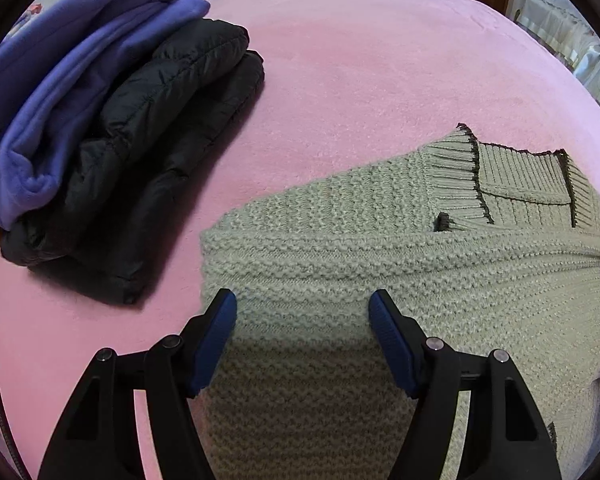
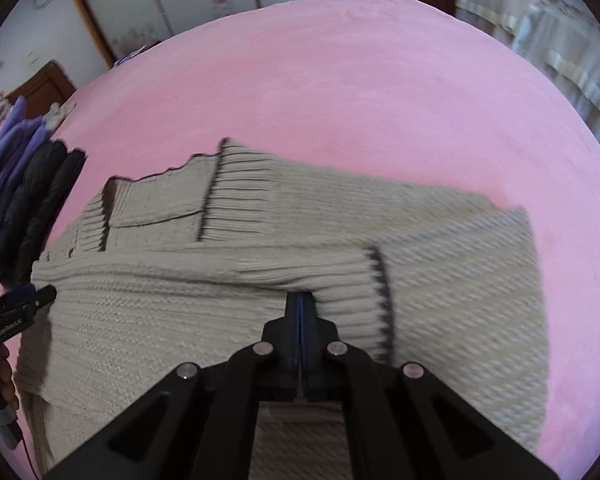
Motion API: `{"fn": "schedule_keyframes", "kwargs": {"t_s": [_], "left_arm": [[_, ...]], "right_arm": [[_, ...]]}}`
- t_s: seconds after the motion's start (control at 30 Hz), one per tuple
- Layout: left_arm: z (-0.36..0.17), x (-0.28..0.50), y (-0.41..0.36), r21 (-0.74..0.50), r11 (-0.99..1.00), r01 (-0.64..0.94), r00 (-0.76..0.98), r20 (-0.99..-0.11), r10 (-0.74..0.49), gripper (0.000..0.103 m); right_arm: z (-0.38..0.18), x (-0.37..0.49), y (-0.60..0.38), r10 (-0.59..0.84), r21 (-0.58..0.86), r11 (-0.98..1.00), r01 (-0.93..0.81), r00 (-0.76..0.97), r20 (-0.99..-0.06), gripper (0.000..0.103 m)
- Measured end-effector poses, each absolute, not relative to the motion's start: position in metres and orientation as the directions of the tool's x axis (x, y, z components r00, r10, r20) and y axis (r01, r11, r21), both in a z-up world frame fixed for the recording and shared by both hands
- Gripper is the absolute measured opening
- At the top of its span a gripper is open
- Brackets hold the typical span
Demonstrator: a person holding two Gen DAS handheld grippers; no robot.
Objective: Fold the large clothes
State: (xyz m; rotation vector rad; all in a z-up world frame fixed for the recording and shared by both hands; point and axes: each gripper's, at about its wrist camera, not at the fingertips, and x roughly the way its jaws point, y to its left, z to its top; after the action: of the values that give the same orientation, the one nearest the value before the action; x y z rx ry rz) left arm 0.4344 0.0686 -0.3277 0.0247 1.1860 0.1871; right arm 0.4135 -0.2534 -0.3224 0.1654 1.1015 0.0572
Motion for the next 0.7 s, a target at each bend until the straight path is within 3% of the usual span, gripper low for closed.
{"fn": "schedule_keyframes", "kwargs": {"t_s": [0.23, 0.4, 0.6, 0.7], "left_arm": [[-0.277, 0.406, 0.062, 0.041, 0.985, -0.17, 0.386, -0.916, 0.105, 0.07], [-0.234, 0.372, 0.045, 0.012, 0.986, -0.168, 0.423, -0.902, 0.083, 0.081], [-0.184, 0.321, 0.024, -0.035, 0.985, -0.169, 0.439, -0.898, 0.044, 0.083], [-0.16, 0.3, 0.021, -0.054, 0.982, -0.182, 0.455, -0.89, 0.036, 0.083]], "right_arm": [[-0.286, 0.385, -0.268, 0.112, 0.156, 0.986, 0.06, 0.451, -0.886, 0.003], [-0.248, 0.36, -0.267, 0.158, 0.198, 0.979, 0.04, 0.461, -0.873, 0.005], [-0.203, 0.336, -0.261, 0.213, 0.246, 0.969, 0.019, 0.438, -0.873, 0.014], [-0.186, 0.326, -0.264, 0.261, 0.29, 0.957, 0.006, 0.419, -0.87, 0.029]]}}
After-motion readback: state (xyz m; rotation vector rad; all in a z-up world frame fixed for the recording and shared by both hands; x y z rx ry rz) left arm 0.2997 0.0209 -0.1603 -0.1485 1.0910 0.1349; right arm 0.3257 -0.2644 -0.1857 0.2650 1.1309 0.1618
